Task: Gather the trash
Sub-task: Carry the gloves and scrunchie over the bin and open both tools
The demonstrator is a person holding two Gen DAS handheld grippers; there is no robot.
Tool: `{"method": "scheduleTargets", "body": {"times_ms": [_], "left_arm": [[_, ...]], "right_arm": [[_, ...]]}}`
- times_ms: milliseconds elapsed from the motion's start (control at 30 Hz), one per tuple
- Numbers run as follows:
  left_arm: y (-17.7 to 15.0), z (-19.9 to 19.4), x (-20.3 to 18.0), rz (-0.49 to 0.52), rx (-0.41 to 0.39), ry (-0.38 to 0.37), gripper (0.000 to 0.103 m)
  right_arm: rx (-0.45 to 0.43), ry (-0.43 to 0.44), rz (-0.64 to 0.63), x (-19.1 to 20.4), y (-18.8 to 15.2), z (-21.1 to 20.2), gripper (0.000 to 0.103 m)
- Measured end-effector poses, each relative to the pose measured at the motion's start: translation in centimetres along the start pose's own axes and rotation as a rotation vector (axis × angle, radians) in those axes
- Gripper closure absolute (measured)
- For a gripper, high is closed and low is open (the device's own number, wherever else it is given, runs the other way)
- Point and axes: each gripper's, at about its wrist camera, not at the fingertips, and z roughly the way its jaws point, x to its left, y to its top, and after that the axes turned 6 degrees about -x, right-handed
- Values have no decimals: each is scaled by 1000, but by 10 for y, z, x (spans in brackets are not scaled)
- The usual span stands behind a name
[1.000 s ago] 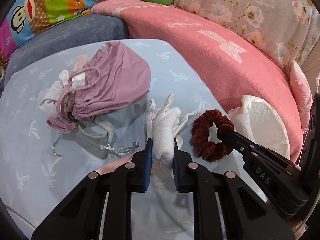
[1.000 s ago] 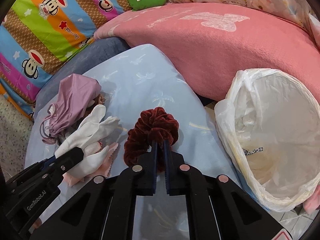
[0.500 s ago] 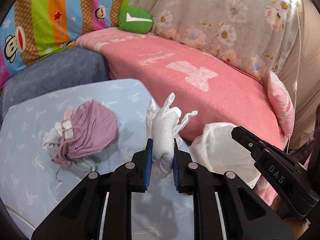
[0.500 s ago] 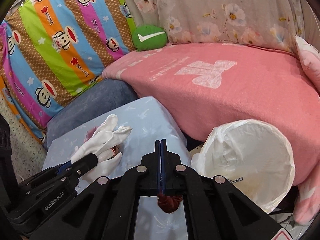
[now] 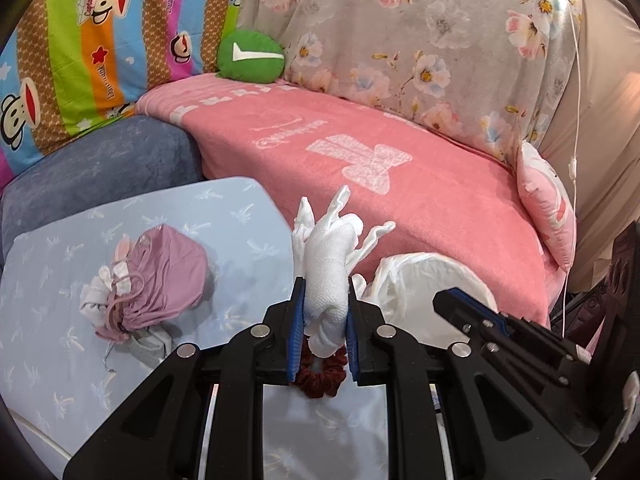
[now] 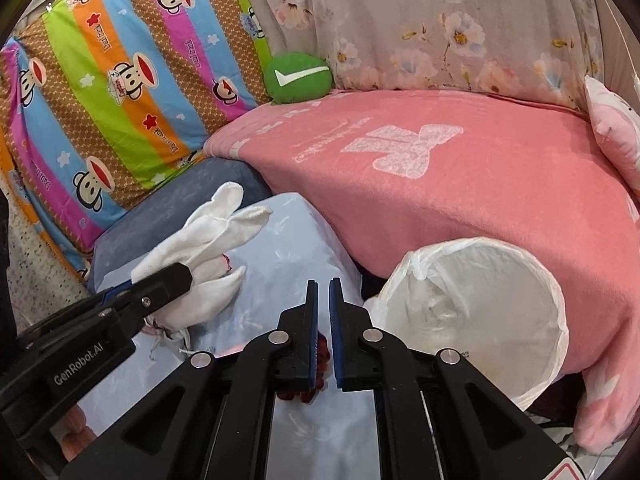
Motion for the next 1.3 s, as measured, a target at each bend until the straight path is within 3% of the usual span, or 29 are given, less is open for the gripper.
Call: {"method": "scheduleTargets", "body": {"times_ms": [67, 167, 200, 433, 667, 767, 967, 1300], "left_arm": [[-9, 6, 7, -7, 25, 19, 85], [-20, 14, 14, -16, 61, 45, 85], [-24, 17, 17, -21, 74, 52, 85], [-36, 33, 33, -33, 129, 90, 85], [-42, 45, 43, -48, 160, 100, 85], [-44, 48, 44, -52, 167, 101, 85], [-43, 46, 41, -49, 167, 101, 85], [-26, 38, 14, -9, 128, 61, 85]], "right_arm": [[35, 2, 4, 2, -12, 12, 88], [92, 3, 11, 5, -32, 34, 69], [109, 2, 11, 6, -39, 41, 68], [223, -15, 18, 9, -72, 89, 68], [274, -18, 37, 5, -83, 113, 69], [287, -7, 45, 5, -85, 117, 84], [251, 8, 42, 7, -75, 104, 89], [40, 3, 58, -8, -11, 30, 89]]}}
